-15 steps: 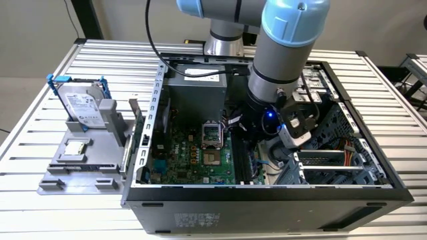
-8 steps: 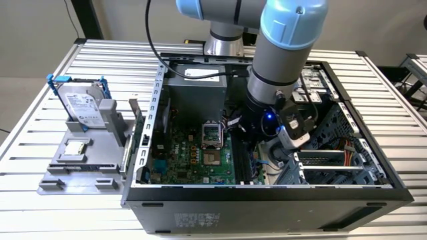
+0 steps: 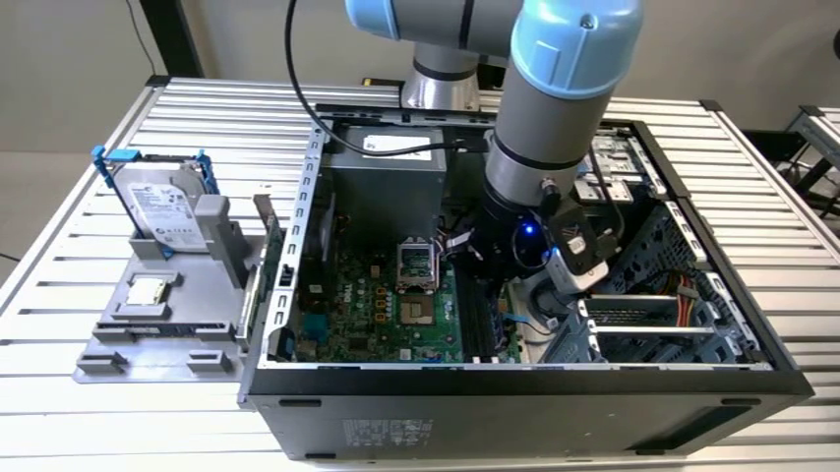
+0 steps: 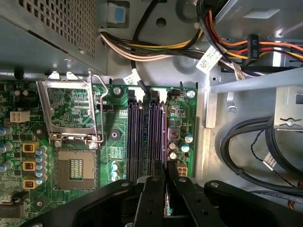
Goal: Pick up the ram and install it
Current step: 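Insert the ram into the slot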
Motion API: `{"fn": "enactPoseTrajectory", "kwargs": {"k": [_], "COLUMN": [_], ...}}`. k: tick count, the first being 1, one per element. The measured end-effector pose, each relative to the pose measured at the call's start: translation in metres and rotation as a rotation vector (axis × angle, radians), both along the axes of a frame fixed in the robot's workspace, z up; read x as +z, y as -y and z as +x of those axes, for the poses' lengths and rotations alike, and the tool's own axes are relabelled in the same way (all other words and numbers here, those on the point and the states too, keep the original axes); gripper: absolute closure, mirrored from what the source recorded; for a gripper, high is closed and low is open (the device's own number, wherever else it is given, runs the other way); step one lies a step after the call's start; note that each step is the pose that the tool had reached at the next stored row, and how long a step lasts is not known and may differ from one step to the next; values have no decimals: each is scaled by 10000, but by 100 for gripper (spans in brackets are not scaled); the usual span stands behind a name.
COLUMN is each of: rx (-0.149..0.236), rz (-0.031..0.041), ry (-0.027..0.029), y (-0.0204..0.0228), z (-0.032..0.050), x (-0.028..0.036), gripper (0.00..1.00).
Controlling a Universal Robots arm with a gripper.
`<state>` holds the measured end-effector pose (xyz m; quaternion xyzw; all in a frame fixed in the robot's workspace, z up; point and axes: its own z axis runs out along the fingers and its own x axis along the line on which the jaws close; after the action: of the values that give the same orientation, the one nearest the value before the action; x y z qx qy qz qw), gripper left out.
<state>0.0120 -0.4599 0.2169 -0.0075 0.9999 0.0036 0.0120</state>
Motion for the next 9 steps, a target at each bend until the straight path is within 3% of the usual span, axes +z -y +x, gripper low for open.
{"fn": "enactPoseTrajectory", "kwargs": {"k": [9], "rx": [59], "rz": [-2], "ry": [-15], "y": [2], "z": [0], "x": [-18], "gripper": [100]}}
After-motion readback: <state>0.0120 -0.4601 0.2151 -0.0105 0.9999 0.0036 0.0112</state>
